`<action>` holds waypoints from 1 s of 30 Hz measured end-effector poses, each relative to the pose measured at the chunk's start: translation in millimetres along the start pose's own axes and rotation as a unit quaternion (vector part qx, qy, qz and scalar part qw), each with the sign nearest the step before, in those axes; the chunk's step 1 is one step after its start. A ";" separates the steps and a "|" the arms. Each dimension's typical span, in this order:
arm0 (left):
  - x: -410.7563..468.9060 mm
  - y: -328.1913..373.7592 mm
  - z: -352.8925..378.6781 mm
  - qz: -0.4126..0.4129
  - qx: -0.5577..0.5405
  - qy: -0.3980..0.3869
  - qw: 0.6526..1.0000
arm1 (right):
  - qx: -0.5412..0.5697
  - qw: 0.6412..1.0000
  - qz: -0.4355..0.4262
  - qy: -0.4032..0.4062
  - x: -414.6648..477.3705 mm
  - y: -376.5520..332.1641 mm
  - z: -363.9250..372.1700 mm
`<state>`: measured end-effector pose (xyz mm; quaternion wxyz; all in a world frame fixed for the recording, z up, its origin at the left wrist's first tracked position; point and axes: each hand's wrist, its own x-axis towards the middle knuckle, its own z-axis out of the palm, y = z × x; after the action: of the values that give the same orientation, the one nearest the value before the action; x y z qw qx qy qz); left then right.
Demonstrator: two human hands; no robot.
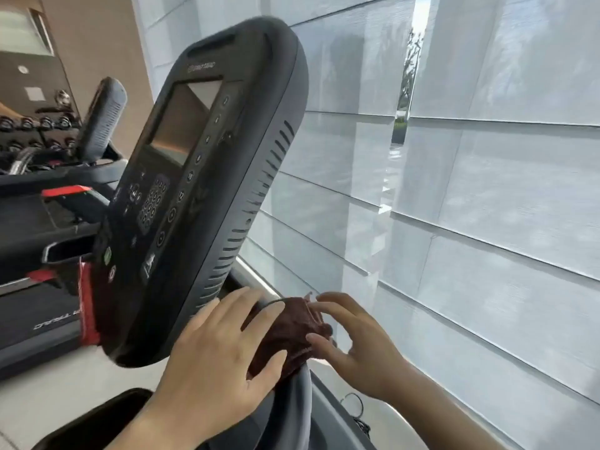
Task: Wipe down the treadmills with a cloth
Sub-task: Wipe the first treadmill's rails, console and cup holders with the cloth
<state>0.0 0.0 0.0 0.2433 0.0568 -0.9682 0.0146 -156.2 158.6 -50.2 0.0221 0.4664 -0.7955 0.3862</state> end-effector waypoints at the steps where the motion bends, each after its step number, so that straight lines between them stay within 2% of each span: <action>1: -1.8 -2.0 0.6 0.007 -0.001 -0.003 1.000 | 0.006 1.000 -0.008 0.005 2.4 -2.5 2.2; 4: -6.4 -7.3 2.2 0.007 0.018 0.002 1.000 | -0.017 1.000 -0.017 0.007 16.3 -14.5 12.5; 9: -10.1 -11.4 3.4 -0.008 0.010 -0.017 1.000 | -0.024 0.995 0.025 -0.090 24.2 -17.9 39.2; 17: -10.9 -12.2 5.3 -0.020 0.012 -0.045 0.999 | 0.079 0.991 0.101 -0.039 7.9 -16.7 39.4; 21: -21.7 -21.3 -9.9 -0.033 0.002 -0.041 0.999 | -0.014 0.990 0.112 -0.087 21.6 -31.4 48.5; 24: -43.1 -29.3 -18.4 -0.032 0.019 -0.059 0.998 | -0.018 0.994 0.096 -0.054 11.0 -36.1 49.2; 30: -70.1 -18.4 -33.1 -0.031 0.023 -0.066 0.997 | 0.058 0.989 0.119 0.058 -38.3 -55.3 45.2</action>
<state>79.0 -9.2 -3.9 0.1774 0.0928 -0.9794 0.0252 -77.9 143.0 -64.2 -0.0047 0.3454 -0.8191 0.4579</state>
